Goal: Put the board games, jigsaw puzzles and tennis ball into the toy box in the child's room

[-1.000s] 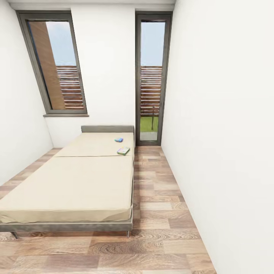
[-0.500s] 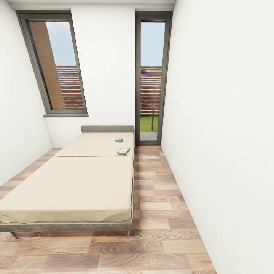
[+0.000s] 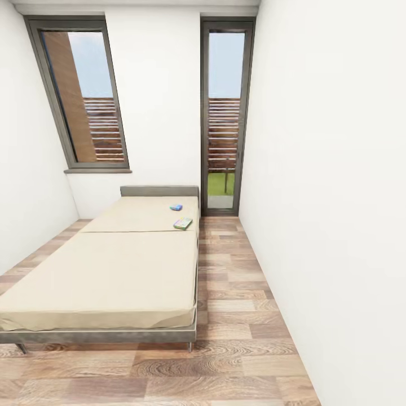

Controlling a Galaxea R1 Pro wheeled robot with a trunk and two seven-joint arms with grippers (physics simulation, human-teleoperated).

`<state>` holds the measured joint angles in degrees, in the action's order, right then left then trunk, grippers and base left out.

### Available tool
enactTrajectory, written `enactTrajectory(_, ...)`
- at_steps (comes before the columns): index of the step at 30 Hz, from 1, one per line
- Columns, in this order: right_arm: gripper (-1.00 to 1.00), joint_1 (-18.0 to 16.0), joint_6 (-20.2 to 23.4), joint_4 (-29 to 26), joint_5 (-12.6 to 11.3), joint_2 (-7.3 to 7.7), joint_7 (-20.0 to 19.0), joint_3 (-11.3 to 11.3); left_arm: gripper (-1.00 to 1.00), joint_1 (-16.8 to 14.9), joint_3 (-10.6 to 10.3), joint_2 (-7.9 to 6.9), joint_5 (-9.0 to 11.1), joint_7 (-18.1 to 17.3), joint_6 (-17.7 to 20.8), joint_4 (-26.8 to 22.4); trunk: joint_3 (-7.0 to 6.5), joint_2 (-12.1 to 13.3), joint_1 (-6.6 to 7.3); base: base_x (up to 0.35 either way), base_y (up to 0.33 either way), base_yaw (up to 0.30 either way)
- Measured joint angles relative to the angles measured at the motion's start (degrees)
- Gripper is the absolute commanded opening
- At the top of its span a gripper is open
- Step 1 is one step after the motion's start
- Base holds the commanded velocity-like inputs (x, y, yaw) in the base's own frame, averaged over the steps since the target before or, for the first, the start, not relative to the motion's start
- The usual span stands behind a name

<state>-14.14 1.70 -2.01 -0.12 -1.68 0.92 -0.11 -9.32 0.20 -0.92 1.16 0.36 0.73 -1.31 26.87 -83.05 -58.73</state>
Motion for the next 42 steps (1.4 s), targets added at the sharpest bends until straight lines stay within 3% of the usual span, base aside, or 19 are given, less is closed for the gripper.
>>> enactTrajectory(11, 1.00, -2.5, 4.2, -0.8, 0.0, -0.01, 0.0, 0.0, 1.00, -2.1, -0.1, -0.05, 2.7, 0.1, 1.1, 0.0, 0.00, 0.0, 0.00, 0.000, 0.000, 0.000)
enactTrajectory(42, 1.00, -3.5, 5.5, -1.8, 0.0, -0.15, 0.1, 0.0, 1.00, -2.9, -0.1, -0.14, 3.4, 0.2, 1.5, 0.0, 0.00, 0.0, 0.00, 0.000, 0.000, 0.000)
